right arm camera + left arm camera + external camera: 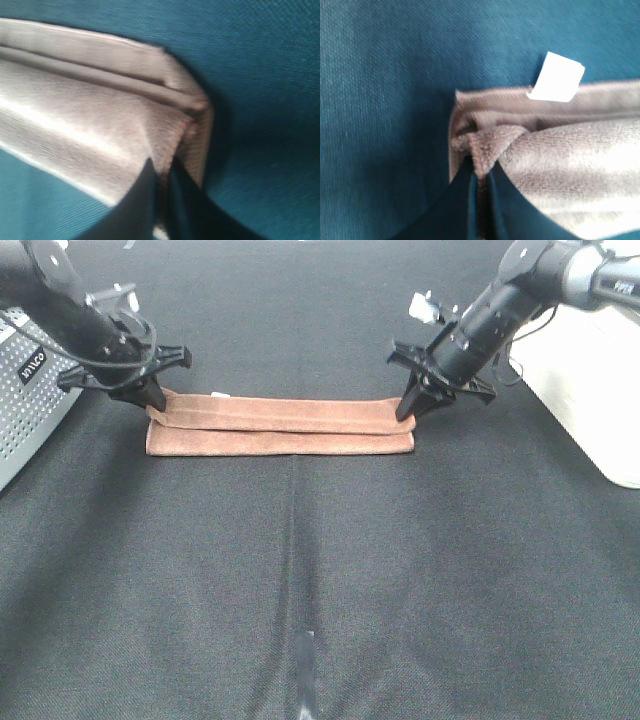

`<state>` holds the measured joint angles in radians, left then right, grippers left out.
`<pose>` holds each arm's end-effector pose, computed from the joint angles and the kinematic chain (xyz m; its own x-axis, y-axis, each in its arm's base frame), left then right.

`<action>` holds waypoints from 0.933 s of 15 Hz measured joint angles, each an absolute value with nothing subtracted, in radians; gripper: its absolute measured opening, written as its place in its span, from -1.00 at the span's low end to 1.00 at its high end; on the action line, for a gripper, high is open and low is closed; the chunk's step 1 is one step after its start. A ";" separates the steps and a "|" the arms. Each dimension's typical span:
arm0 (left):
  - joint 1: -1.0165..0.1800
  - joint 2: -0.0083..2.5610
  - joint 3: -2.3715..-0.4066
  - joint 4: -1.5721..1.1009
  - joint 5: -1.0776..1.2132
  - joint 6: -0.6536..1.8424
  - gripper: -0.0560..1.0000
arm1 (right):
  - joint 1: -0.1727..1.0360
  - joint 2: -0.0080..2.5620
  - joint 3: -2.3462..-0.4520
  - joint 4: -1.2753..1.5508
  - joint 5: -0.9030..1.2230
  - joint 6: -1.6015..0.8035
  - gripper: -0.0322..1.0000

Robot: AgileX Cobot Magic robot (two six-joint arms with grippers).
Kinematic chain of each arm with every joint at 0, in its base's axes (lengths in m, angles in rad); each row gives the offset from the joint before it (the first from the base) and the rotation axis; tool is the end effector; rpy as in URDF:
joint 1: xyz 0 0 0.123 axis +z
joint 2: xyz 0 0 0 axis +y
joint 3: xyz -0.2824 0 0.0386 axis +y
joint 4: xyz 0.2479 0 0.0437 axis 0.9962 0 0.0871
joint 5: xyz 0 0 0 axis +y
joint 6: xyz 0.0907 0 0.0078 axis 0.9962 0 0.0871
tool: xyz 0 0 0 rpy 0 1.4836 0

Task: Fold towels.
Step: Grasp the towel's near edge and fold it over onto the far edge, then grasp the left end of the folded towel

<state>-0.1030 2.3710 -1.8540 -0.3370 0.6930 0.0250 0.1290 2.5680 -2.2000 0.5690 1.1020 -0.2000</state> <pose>0.5026 -0.0713 0.1283 -0.9055 -0.1383 -0.4012 -0.0174 0.9567 -0.2906 0.5156 0.1110 0.1183 -0.9742 -0.0546 -0.2190 -0.1570 0.8610 0.4838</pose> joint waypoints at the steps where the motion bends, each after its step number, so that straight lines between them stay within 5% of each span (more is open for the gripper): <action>1: -0.103 2.370 -1.855 -0.339 0.685 0.025 -0.81 | 0.129 2.570 -2.200 0.569 1.102 -0.200 -0.38; 2: -0.103 2.370 -1.856 -0.346 0.682 0.025 -0.67 | 0.129 2.570 -2.200 0.568 1.102 -0.200 -0.10; 4: -0.103 2.370 -1.857 -0.354 0.682 0.025 -0.05 | 0.127 2.570 -2.200 0.568 1.111 -0.200 0.29; 7: -0.102 2.370 -1.857 -0.341 0.709 0.023 0.85 | 0.127 2.565 -2.200 0.553 1.166 -0.180 0.41; 14: -0.102 2.417 -1.861 -0.403 0.703 0.018 0.90 | 0.127 2.544 -2.200 0.516 1.173 -0.173 0.42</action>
